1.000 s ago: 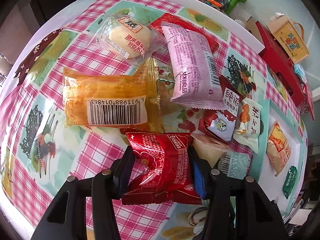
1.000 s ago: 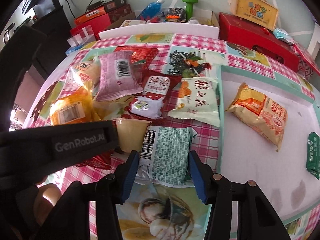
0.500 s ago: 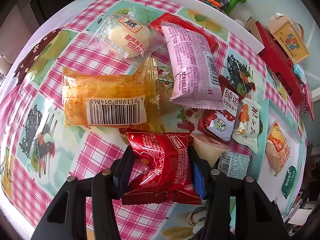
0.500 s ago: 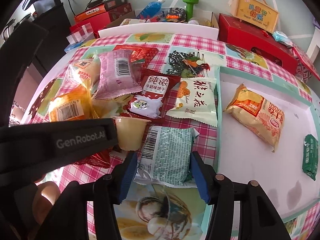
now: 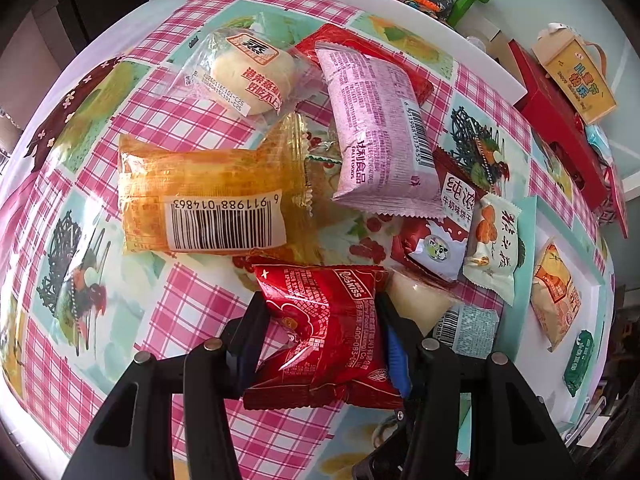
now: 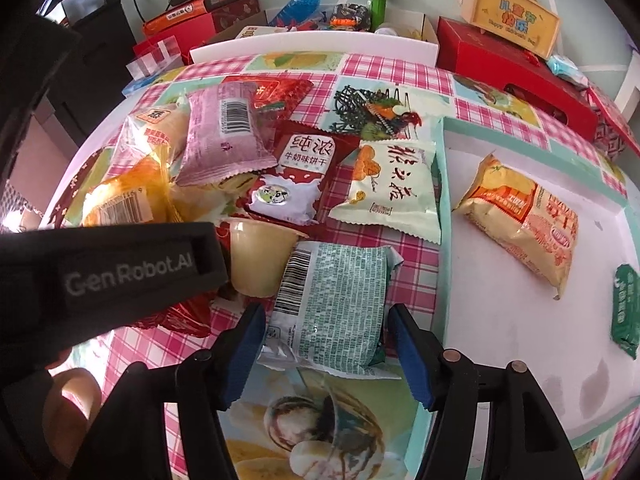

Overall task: Organize snacks
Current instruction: 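Grasp the red packet with the left tool while the right tool grasps the green-white striped packet, then carry the red packet into the tray and open the left tool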

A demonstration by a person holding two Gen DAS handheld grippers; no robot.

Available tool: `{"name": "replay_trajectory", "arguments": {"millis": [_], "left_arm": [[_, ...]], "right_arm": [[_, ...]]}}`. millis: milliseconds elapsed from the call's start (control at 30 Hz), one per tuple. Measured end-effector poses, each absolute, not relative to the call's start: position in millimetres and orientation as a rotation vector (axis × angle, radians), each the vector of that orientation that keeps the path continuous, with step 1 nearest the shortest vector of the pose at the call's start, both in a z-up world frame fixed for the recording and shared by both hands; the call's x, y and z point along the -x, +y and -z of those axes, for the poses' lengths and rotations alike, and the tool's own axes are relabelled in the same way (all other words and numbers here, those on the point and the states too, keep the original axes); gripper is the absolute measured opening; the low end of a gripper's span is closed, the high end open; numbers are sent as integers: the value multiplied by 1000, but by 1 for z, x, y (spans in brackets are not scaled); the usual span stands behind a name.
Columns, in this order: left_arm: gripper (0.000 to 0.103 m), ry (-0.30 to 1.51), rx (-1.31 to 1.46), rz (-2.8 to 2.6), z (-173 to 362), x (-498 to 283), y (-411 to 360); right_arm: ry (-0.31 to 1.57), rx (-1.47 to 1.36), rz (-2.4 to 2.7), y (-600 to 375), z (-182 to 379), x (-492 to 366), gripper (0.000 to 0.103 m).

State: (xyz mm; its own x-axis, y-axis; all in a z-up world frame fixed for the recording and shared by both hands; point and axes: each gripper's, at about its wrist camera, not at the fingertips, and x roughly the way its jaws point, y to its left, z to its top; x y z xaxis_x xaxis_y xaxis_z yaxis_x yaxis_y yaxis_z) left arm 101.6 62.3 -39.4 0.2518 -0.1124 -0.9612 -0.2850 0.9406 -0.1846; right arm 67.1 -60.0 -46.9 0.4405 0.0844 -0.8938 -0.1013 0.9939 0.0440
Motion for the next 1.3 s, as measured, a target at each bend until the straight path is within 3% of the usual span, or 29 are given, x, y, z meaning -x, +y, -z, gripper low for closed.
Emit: {"name": "replay_trajectory", "arguments": {"millis": [367, 1300], "left_arm": [[53, 1313, 328, -124, 38, -103, 60], [51, 1076, 287, -38, -51, -84, 35]], "right_arm": [[1075, -11, -95, -70, 39, -67, 53], [892, -121, -66, -117, -26, -38, 52]]}}
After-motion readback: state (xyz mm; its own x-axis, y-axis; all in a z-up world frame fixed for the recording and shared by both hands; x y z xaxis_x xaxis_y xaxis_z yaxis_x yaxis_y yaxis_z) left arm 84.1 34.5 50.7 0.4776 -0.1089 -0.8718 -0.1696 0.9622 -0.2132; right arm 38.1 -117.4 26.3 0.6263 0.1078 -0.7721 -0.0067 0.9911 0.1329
